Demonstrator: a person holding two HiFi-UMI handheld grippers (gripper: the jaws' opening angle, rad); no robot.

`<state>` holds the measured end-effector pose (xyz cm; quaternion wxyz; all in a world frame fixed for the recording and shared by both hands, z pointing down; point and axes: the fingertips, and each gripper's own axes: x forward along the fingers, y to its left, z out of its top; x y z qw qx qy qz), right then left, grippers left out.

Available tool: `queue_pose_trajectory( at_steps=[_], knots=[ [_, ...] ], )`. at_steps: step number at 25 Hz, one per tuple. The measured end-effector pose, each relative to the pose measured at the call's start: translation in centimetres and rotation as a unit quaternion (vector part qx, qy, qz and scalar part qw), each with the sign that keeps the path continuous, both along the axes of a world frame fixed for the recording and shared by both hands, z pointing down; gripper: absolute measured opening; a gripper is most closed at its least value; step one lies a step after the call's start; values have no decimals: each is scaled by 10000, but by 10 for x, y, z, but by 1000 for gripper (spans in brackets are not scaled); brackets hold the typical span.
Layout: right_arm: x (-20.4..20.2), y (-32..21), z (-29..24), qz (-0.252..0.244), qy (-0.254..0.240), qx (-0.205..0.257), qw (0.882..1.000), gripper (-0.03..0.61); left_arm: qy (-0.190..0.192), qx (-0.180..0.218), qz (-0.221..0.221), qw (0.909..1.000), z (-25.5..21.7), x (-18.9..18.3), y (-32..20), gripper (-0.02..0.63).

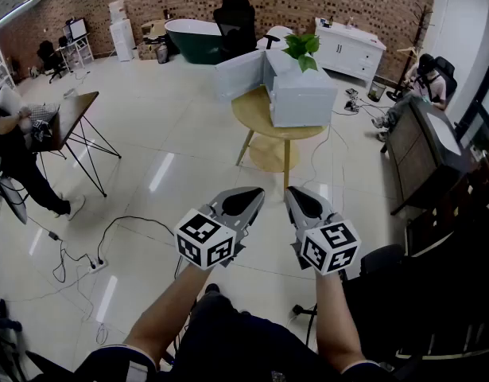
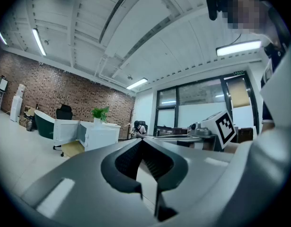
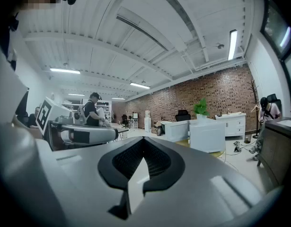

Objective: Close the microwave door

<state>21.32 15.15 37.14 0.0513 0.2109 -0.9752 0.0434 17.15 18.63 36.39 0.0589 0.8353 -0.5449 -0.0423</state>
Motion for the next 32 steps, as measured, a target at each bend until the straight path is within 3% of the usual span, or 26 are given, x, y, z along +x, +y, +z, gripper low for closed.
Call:
queue_pose_trajectory(
  at_steps=[11, 22, 32],
  knots=[
    [-36, -63, 6, 156, 59, -21, 9999, 2, 92, -42, 150, 9998, 8, -37, -66, 11],
    [-113, -150, 3, 481, 150, -45, 9987, 2, -27, -74, 447, 9990, 6, -114, -155, 11],
    [-154, -206, 14, 553, 241, -116, 9981, 2, 54, -151, 470, 9988, 16, -157, -212, 11]
  ],
)
